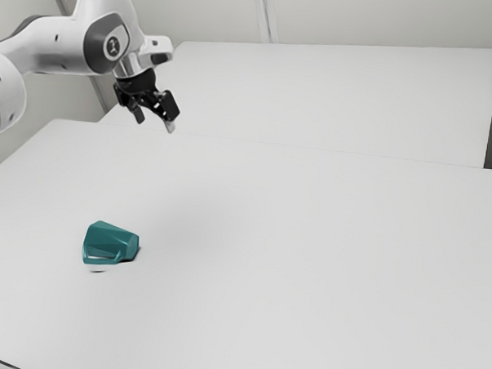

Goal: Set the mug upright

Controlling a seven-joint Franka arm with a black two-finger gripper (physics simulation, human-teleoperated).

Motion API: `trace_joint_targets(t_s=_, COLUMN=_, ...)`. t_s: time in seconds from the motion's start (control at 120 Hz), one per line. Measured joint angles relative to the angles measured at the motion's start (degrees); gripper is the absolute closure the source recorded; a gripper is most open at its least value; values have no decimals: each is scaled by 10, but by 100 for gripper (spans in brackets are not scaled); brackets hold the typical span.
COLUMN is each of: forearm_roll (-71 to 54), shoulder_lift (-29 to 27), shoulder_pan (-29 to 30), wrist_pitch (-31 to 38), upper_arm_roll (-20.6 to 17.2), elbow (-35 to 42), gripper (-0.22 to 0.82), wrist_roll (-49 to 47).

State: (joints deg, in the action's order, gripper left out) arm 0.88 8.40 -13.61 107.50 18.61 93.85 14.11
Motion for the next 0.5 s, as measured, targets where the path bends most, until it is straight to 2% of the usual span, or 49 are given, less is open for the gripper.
trace_joint_targets(t_s=0.108, forearm_roll=5, shoulder_lift=-24, shoulder_pan=0, wrist_pitch=7, upper_arm_roll=3, elbow=29, gripper=0, wrist_roll=2)
trace_joint_targets(t_s=0.258, forearm_roll=87, shoulder_lift=-36, shoulder_pan=21, wrist_pitch=5, upper_arm_roll=70, elbow=50, gripper=0, wrist_roll=15)
trace_joint_targets(t_s=0.5, forearm_roll=279, shoulder_lift=-72, shoulder_pan=203, wrist_pitch=31, upper_arm_roll=80, elbow=204, gripper=0, wrist_roll=22)
